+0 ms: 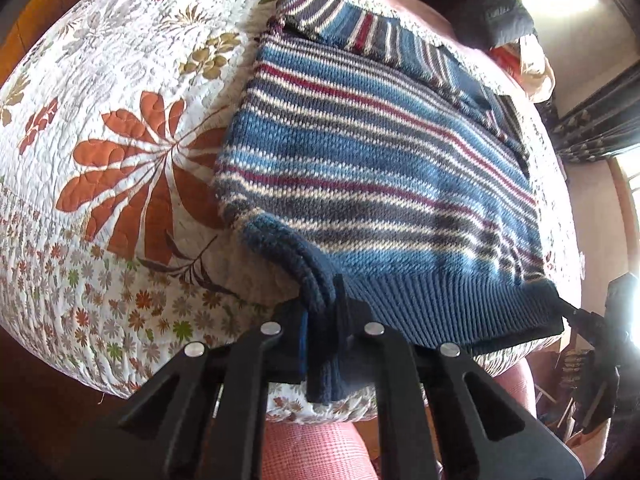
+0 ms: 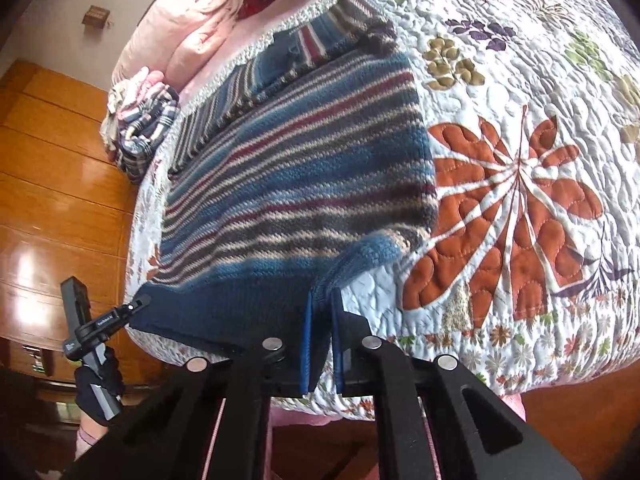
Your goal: Fold small clothes
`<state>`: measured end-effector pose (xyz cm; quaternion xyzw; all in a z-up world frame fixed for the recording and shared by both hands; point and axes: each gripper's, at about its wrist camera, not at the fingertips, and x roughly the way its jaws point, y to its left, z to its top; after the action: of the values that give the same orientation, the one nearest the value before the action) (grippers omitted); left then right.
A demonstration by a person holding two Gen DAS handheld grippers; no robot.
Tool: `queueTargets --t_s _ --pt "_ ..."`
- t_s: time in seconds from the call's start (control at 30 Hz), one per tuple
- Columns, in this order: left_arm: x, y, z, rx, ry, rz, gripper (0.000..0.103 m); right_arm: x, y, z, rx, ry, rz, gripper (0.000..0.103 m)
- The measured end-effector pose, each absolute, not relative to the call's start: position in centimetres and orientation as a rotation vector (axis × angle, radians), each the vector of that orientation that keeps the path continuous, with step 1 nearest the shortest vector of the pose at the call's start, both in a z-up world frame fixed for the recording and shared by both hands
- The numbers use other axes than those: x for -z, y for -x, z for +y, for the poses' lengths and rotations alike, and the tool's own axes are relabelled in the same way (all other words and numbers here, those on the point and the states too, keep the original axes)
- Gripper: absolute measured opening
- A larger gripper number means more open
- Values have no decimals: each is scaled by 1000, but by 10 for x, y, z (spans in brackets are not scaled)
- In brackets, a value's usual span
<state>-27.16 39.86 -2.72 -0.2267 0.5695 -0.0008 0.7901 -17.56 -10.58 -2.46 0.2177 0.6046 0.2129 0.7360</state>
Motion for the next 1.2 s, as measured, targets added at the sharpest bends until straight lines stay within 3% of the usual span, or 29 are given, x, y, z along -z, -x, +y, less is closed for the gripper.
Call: queueTargets --t_s 0.23,0.63,0.97,1.13,1.2 --pt "23 219 404 -25 500 1187 8 20 122 -109 -464 -529 1315 6" --pt "75 157 412 -62 590 1251 9 64 56 -105 -443 -553 1403 6" --pt "76 158 432 0 729 1235 21 70 47 -119 -388 -445 1400 5" --pt "61 182 459 15 900 1165 25 56 53 -121 -407 -366 1362 13" --pt "48 189 468 -45 855 1132 32 48 54 -116 -441 -355 1347 14"
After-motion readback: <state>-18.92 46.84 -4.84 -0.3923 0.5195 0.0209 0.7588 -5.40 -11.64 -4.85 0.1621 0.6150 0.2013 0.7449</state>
